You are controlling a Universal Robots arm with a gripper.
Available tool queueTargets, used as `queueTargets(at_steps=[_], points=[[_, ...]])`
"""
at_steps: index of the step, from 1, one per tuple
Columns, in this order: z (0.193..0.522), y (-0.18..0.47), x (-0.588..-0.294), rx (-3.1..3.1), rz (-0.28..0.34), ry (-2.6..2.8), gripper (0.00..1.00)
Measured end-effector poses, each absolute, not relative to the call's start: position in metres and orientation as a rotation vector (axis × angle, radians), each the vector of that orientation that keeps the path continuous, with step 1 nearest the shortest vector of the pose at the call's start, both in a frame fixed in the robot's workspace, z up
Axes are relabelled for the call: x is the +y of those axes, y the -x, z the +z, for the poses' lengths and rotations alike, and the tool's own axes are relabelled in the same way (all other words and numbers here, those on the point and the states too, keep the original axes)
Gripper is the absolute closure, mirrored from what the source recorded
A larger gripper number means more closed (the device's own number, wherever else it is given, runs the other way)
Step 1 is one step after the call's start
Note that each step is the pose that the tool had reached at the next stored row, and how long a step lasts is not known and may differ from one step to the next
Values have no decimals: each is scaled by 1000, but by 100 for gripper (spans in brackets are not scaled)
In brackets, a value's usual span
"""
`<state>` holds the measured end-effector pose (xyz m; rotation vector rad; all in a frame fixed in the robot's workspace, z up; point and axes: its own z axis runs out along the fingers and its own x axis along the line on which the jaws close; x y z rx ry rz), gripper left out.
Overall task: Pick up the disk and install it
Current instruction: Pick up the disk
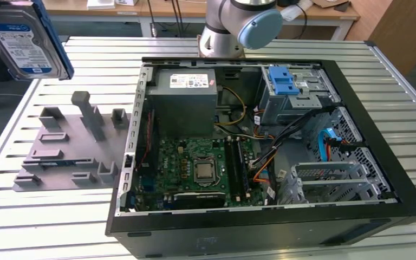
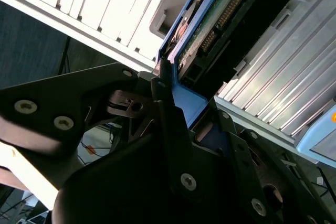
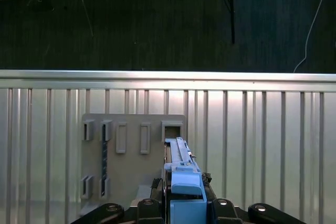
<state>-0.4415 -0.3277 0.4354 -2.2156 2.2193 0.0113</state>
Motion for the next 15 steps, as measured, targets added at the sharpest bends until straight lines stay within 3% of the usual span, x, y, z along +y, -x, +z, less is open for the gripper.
queueTargets(at_steps=[15], points=[[450,442,-328,2219,11,2216,64]])
